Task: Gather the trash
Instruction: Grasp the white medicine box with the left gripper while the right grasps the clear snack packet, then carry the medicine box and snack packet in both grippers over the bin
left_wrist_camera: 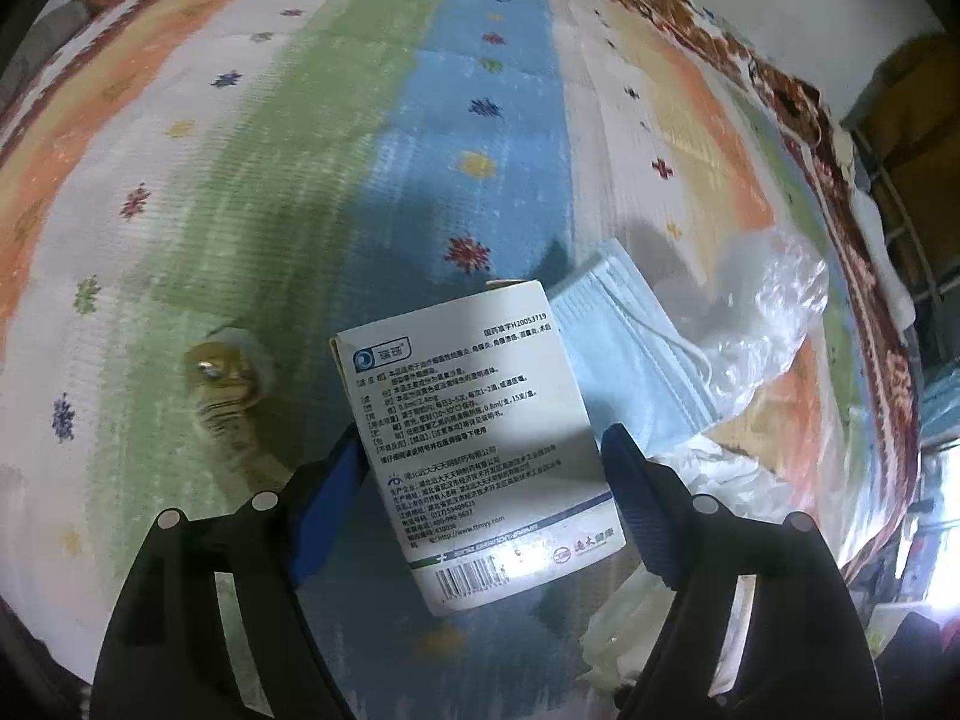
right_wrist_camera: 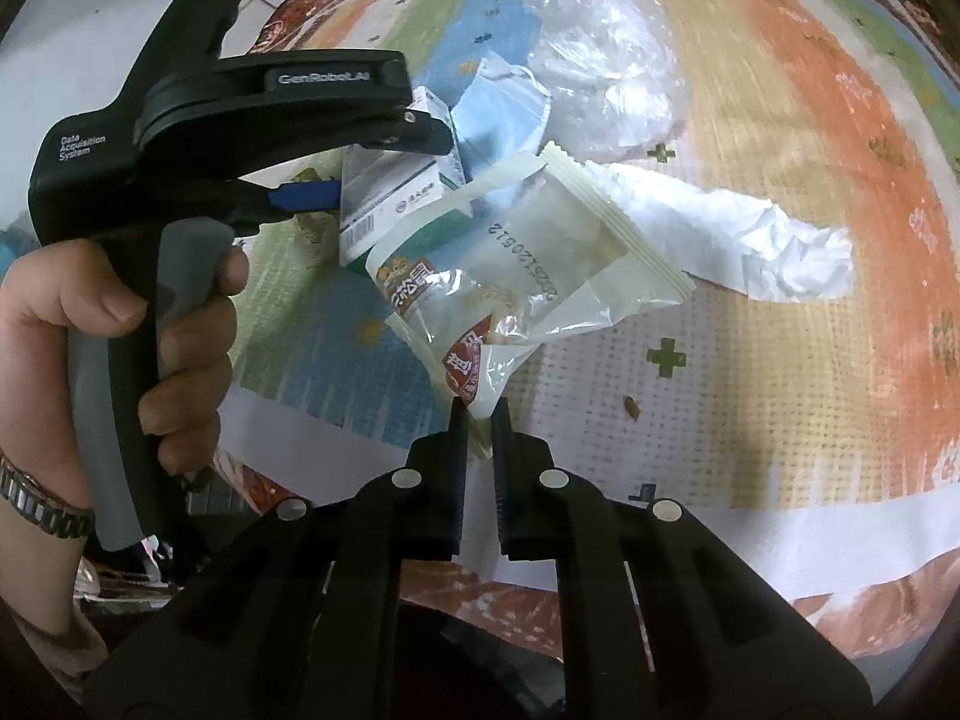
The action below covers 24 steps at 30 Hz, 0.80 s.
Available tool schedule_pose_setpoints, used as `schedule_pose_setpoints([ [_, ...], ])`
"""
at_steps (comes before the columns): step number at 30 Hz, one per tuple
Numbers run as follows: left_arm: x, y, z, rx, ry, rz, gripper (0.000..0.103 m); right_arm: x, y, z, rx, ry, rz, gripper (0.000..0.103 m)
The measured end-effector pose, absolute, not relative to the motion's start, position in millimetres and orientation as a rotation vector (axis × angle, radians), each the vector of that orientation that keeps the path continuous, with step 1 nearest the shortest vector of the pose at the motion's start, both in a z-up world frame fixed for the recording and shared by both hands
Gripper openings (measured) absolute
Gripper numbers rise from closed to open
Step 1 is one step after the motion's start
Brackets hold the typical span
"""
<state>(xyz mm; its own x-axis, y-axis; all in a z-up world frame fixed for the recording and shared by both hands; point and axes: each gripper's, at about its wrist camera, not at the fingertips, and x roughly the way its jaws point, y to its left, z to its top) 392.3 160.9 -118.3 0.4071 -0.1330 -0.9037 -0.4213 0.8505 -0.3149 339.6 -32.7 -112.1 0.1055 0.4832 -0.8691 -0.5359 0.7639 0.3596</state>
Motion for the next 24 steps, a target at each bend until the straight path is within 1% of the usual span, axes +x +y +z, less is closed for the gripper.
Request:
schedule_pose_setpoints([
  [6, 375, 162, -100, -0.54, 1.123, 0.19, 0.076, 335, -33, -96, -0.09, 1.202, 0.769, 0.006],
  [9, 367, 160, -90, -0.49, 1.112, 0.199, 0.076, 333, -34, -93, -0.134, 1.174, 0.769, 0.006],
  [10, 362, 160, -86, -0.472, 1.106, 0.203, 0.076, 346, -35, -88, -0.143, 1.177, 0.765, 0.006],
  [14, 347, 163, -67, -0.4, 1.081, 0.218, 0.075, 346, -39, -69, -0.138, 1.161, 0.744, 0.006],
  [19, 327, 164, -48, -0.443, 1.05, 0.196, 0.075, 348, -51, -50, -0.096, 1.11, 0.76, 0.006],
  [24, 307, 154, -27, -0.448, 1.015, 0.188, 0.075, 339, -60, -38, -0.114, 1.103, 0.725, 0.006],
])
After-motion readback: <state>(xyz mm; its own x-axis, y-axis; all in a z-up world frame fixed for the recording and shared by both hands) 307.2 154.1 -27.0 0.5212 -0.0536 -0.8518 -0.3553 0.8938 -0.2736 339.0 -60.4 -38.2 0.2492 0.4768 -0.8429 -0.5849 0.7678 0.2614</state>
